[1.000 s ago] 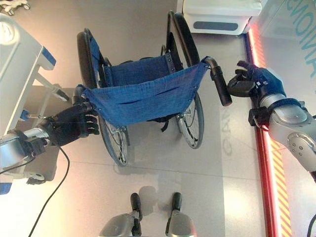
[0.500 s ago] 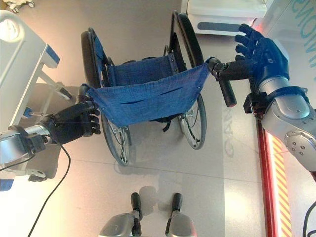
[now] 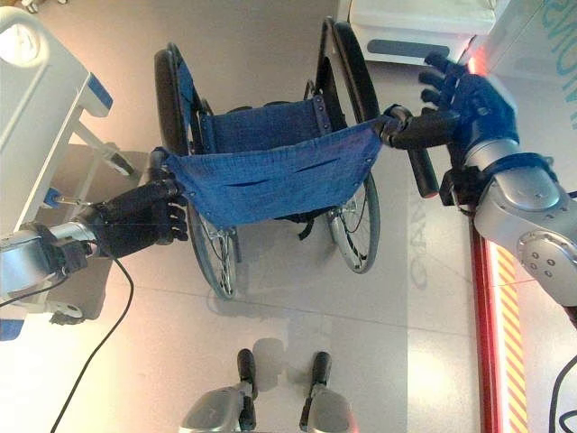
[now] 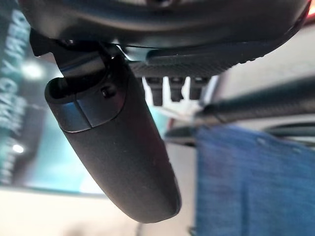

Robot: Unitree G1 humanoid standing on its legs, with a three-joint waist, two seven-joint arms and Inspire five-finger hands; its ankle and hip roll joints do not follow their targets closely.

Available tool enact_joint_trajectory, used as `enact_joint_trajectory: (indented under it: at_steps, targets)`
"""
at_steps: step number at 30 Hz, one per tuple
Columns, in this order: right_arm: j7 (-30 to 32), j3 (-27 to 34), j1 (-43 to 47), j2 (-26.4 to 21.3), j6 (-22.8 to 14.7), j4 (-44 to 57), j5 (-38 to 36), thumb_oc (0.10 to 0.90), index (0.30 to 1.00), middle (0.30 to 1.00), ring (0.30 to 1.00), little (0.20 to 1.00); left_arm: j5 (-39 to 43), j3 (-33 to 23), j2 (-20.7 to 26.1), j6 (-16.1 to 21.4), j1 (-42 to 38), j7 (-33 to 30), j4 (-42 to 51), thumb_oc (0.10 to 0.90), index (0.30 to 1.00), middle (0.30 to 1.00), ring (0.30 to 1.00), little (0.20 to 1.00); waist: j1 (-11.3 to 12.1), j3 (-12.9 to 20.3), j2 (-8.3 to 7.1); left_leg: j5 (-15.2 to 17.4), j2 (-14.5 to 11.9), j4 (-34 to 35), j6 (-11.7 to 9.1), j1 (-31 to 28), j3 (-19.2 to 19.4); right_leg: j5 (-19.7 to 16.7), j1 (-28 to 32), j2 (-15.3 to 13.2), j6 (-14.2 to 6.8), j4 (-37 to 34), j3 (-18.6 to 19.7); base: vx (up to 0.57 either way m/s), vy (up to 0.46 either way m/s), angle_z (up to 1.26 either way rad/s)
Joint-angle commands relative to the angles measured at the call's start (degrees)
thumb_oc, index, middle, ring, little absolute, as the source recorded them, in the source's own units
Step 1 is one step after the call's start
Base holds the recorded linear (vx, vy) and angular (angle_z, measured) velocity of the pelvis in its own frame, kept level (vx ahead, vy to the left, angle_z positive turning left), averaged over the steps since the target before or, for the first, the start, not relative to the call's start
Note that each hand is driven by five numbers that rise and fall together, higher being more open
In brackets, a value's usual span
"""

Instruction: Push the wheelchair next to the bed

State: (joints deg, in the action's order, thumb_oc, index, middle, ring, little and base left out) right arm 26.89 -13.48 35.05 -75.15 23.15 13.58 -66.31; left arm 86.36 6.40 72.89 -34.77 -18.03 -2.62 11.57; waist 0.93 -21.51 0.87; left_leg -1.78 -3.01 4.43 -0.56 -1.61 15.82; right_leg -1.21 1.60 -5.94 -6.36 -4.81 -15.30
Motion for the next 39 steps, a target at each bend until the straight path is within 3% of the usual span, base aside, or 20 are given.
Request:
enact_joint_trajectory:
  at_steps: [1,4,12,20,30,31,32,34,39]
  targets:
    - [-1.95,0.76,2.86,0.62,-1.26,-0.77,-1.33,0.800,0.900,0.900,0.900,0.900,2.11,-3.72,1.43,6.53,-6.05,-0.37,0.48,0.400,0.300,0.300,0.300,0.300,0.05,3.70,-1.79,-0.19,-0.93,-2.47,-1.58,2.12,1.82,-1.38,-2.65,-0.24,0.71,4.06,-2.67,0.00,-0.004,0.04]
    - [-3.00,-0.61,2.57,1.50,1.07,-2.72,-2.92,0.800,0.900,0.900,0.900,0.900,1.47,-3.07,1.01,7.48,-6.06,-0.56,0.67,0.400,0.300,0.300,0.300,0.300,0.26,3.35,-1.84,-0.42,-0.95,-2.36,-1.60,2.27,1.69,-1.48,-2.76,-0.29,0.73,4.07,-2.79,0.00,-0.001,0.03]
    - [-0.76,-1.70,2.34,1.99,1.60,-7.84,0.27,0.800,0.900,0.900,0.900,0.900,0.93,-2.09,1.10,8.01,-6.45,0.02,-0.23,0.400,0.300,0.300,0.300,0.300,0.59,3.07,-1.97,-0.69,-0.60,-1.82,-1.59,2.25,1.26,-1.70,-2.98,-0.23,0.65,4.05,-2.96,0.00,0.000,0.00]
    - [2.02,-2.88,5.32,0.53,1.31,-13.65,3.48,0.800,0.900,0.900,0.900,0.900,1.30,-0.40,1.66,7.60,-8.79,0.39,-2.15,0.400,0.300,0.300,0.300,0.300,0.46,2.85,-1.81,-0.77,-0.78,-1.99,-1.64,2.35,1.18,-1.56,-3.23,-0.21,0.72,4.49,-2.84,0.00,0.000,0.00]
    - [0.22,-4.62,8.09,0.73,-0.76,-16.68,3.73,0.800,0.900,0.900,0.900,0.900,0.72,0.62,1.28,7.14,-10.55,1.77,-4.09,0.400,0.300,0.300,0.300,0.300,0.62,2.68,-1.76,-0.71,-0.77,-2.23,-1.60,2.22,0.76,-1.51,-3.02,-0.12,0.83,4.58,-2.84,0.00,0.000,0.00]
    - [0.08,-5.03,8.58,0.88,-0.96,-16.92,3.51,0.693,0.740,0.740,0.740,0.740,0.39,0.79,1.10,7.35,-10.45,2.32,-4.41,0.400,0.300,0.300,0.300,0.300,0.67,2.68,-1.74,-0.68,-0.74,-2.33,-1.60,2.28,0.72,-1.50,-3.03,-0.12,0.83,4.60,-2.84,0.00,0.000,0.00]
    - [-0.22,-5.39,8.97,1.00,-1.07,-17.14,3.42,0.544,0.516,0.516,0.516,0.516,0.40,0.93,1.03,7.37,-10.53,2.46,-4.55,0.400,0.300,0.300,0.300,0.300,0.71,2.72,-1.71,-0.68,-0.75,-2.35,-1.60,2.32,0.71,-1.49,-3.02,-0.12,0.83,4.58,-2.87,0.00,0.000,0.00]
    - [-1.14,-6.21,9.81,1.49,-0.67,-17.64,3.56,0.400,0.300,0.300,0.300,0.300,-0.13,1.38,0.62,7.48,-10.70,2.94,-5.07,0.400,0.300,0.300,0.300,0.300,0.78,2.77,-1.69,-0.67,-0.74,-2.46,-1.62,2.38,0.61,-1.46,-3.04,-0.12,0.84,4.61,-2.86,0.00,0.000,0.00]
    - [-2.86,-8.00,10.89,2.39,0.62,-18.43,3.62,0.400,0.300,0.300,0.300,0.300,-0.65,1.72,-0.05,7.19,-10.94,3.36,-5.57,0.400,0.300,0.300,0.300,0.300,0.98,2.85,-1.68,-0.73,-0.78,-2.36,-1.57,2.32,0.45,-1.37,-3.01,-0.13,0.94,4.68,-3.03,0.00,0.000,0.00]
